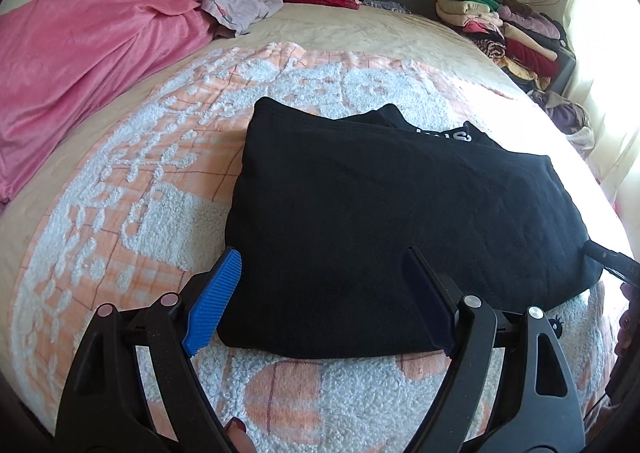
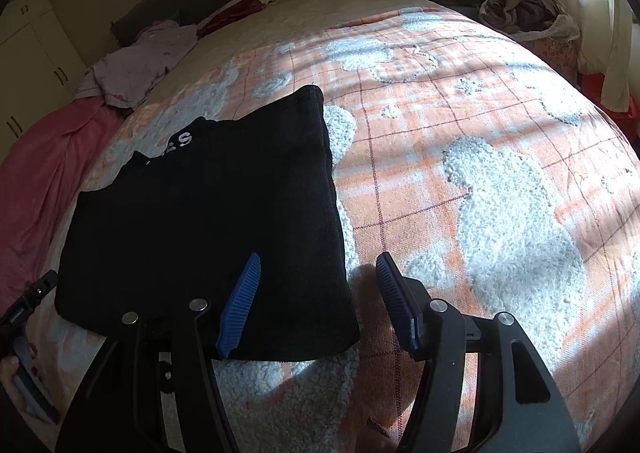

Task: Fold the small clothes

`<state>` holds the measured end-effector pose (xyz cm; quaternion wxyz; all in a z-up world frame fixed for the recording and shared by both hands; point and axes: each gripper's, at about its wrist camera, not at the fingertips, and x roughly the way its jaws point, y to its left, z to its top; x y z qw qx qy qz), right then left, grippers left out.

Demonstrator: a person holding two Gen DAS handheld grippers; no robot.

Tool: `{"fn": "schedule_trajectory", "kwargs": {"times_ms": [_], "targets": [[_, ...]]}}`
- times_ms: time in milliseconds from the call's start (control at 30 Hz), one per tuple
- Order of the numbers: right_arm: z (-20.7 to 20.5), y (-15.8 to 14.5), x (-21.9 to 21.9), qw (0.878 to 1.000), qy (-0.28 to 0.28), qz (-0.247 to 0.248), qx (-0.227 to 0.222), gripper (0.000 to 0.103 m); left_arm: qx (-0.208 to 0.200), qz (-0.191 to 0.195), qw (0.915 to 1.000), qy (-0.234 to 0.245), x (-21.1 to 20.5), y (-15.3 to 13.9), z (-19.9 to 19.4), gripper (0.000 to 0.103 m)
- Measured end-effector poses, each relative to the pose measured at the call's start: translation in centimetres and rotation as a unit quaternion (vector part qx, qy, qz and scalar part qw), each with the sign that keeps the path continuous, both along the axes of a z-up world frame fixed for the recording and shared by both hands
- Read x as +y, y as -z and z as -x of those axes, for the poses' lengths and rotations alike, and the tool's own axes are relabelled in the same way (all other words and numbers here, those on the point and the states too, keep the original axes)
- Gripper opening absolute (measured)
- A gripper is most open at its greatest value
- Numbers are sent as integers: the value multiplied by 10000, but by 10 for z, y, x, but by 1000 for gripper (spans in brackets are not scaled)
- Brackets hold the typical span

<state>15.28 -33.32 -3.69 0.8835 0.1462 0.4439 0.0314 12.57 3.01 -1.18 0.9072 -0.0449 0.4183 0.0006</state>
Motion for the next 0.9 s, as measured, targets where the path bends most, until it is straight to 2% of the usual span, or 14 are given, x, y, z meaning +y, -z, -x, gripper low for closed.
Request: {"fn": "schedule_trajectory", "kwargs": {"times_ms": [133,200,267,367,533,700,900], "targets": [[-1,5,2,9999,-86,-84,41,56,104,14,9999,4,0,6,-1,75],[0,5,3,9998,-151,-118,22,45,212,-24,9998,13,-1,12,-3,75],[1,4,5,9997,-203,-143,-20,28,284,-84,9996,18,-3,16,-4,75],[7,-4,5,9995,-233,-71,-191,11,318,-110,9994,16,-3,20,-4,76],[19,-15,1,9990,-179,108,-399,9,355,-48,9994,11,2,28,-5,79],[17,7,-5,9999,12,57,-128,12,377,-26,9993,13,4,36,-5,82],[22,2,-1,9990,288,312,-127,34,355,-38,9994,20,3,37,-5,82]]}}
